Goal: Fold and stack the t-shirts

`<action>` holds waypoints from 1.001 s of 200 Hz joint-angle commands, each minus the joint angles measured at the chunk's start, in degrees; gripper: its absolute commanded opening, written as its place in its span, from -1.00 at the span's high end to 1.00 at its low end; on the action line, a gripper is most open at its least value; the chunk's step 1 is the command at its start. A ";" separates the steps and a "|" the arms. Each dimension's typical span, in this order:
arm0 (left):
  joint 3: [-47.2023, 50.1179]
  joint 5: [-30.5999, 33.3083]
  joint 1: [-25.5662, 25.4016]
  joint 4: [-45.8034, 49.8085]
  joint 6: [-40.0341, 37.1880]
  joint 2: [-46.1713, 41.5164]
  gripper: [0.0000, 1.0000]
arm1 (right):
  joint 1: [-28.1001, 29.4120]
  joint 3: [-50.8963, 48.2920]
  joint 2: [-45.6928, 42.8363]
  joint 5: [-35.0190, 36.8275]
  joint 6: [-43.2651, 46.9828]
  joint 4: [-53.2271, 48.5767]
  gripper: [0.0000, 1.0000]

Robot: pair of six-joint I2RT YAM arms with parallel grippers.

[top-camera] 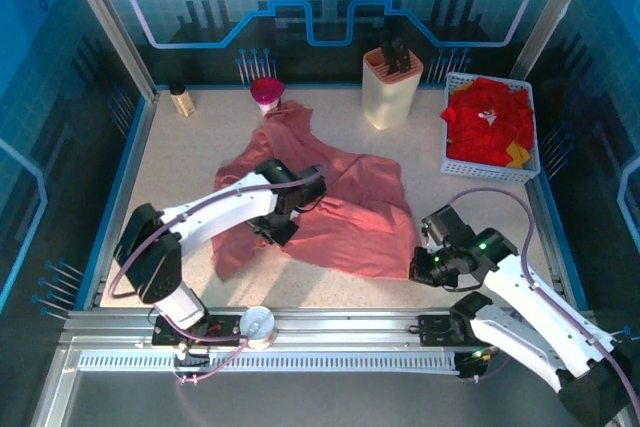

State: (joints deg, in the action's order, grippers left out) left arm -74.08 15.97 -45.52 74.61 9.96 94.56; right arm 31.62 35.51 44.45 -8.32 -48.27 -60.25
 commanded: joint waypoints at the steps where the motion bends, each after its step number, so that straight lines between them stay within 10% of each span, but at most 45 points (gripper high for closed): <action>1: -0.10 -3.45 -1.93 0.82 -1.97 3.62 0.96 | 2.31 -1.33 -0.04 2.39 -2.39 -2.59 1.00; 59: -2.28 -3.47 1.57 2.56 -4.64 6.08 0.03 | -0.34 9.18 6.88 13.80 4.95 -0.58 -0.60; 109: -8.72 -3.05 18.40 -0.49 0.45 3.57 -0.11 | -10.67 14.50 15.83 9.86 14.76 11.47 -0.69; 200: -15.46 -9.25 29.50 -13.51 4.89 18.82 0.11 | -21.38 14.57 37.74 1.82 19.19 39.36 -0.67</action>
State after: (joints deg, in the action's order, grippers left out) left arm -84.07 8.64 -18.33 63.22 12.58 107.46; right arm 12.16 48.40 76.09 -2.72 -30.11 -31.31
